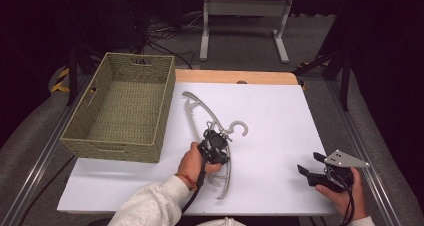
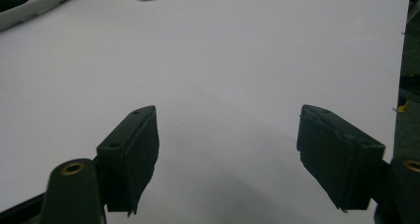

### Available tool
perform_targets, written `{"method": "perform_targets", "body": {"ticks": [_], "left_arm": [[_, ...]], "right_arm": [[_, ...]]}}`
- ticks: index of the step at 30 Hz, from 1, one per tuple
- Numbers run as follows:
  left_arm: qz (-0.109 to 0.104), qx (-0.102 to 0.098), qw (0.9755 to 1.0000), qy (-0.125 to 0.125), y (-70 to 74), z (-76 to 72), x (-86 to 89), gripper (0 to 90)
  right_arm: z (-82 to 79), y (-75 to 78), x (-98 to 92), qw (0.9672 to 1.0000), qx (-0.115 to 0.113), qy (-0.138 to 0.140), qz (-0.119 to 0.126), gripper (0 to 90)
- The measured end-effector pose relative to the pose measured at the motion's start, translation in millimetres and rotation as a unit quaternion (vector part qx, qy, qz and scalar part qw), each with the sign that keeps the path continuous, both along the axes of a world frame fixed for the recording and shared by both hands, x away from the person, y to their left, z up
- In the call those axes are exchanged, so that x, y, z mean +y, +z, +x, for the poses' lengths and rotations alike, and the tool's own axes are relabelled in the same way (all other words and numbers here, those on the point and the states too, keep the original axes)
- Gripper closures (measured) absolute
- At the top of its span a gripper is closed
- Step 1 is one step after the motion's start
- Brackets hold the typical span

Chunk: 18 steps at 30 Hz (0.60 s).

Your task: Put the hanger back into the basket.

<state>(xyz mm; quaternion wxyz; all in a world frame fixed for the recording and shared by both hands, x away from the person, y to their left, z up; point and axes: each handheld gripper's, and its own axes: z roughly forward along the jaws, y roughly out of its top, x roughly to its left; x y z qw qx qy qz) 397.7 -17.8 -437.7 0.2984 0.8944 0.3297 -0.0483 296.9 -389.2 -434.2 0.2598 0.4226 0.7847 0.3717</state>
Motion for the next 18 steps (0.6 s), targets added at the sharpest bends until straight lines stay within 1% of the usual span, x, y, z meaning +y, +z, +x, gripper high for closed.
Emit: {"method": "perform_targets", "body": {"ticks": [1, 2, 3, 4, 6, 7, 8, 9, 11, 12, 13, 14, 15, 16, 17, 18], "left_arm": [[-0.006, 0.005, 1.0, 0.002, 0.4, -1.1, 0.5, 56.0], [-0.013, -0.012, 0.9998, 0.01, 3.1, -4.0, -2.2, 48.7], [-0.011, -0.013, 0.9998, 0.014, 3.7, -5.1, -4.6, 45.0], [-0.006, -0.012, 0.9998, 0.014, 2.9, -4.9, -7.5, 43.8], [0.014, -0.015, 0.9994, 0.027, -1.4, -3.5, -14.5, 37.1], [0.014, -0.022, 0.9992, 0.029, -1.4, -3.5, -16.4, 35.1], [0.014, -0.022, 0.9992, 0.029, -1.4, -3.5, -16.4, 33.7], [0.018, -0.025, 0.999, 0.031, -1.5, -3.9, -18.8, 33.7], [0.034, -0.041, 0.9979, 0.035, -2.3, -6.9, -24.2, 32.3], [0.052, -0.057, 0.9964, 0.034, -2.5, -10.6, -28.0, 31.7], [0.078, -0.084, 0.993, 0.03, -2.9, -15.1, -32.5, 33.9], [0.087, -0.091, 0.9916, 0.028, -2.9, -17.2, -34.2, 37.8], [0.083, -0.092, 0.9919, 0.026, -2.9, -15.5, -31.7, 38.3], [0.08, -0.092, 0.9922, 0.025, -2.7, -14.5, -29.3, 42.8], [0.074, -0.091, 0.9928, 0.024, -2.8, -13.8, -26.7, 44.7], [0.073, -0.092, 0.9928, 0.024, -2.9, -14.6, -24.8, 46.5]], "right_arm": [[0.9, -0.3, 0.2, 1.0, 0.0, 0.0, 0.0, 24.7], [1.2, -0.2, 0.3, 1.0, 0.001, 0.0, 0.0, 24.7], [1.4, -0.3, 0.5, 1.0, 0.002, -0.001, -0.001, 24.7], [1.6, -0.6, 1.0, 1.0, 0.003, 0.0, -0.001, 24.7], [2.5, -1.6, 2.1, 1.0, 0.007, 0.001, -0.005, 24.7], [2.7, -2.0, 2.6, 0.9999, 0.009, 0.003, -0.006, 24.7], [2.8, -2.1, 2.9, 0.9999, 0.009, 0.004, -0.007, 24.7], [2.8, -2.1, 2.9, 0.9999, 0.009, 0.004, -0.007, 24.7], [2.7, -2.1, 3.1, 0.9999, 0.01, 0.005, -0.006, 24.7], [2.7, -2.2, 2.9, 0.9999, 0.01, 0.006, -0.006, 24.7], [2.8, -2.3, 2.8, 0.9999, 0.011, 0.006, -0.006, 24.7], [2.9, -2.2, 3.0, 0.9999, 0.013, 0.006, -0.006, 24.7], [3.0, -2.3, 3.2, 0.9999, 0.014, 0.006, -0.007, 24.6], [3.0, -2.4, 3.5, 0.9998, 0.017, 0.007, -0.007, 24.6], [2.8, -2.5, 3.7, 0.9998, 0.018, 0.008, -0.009, 24.5], [2.6, -2.6, 3.8, 0.9997, 0.02, 0.009, -0.01, 24.5]]}}
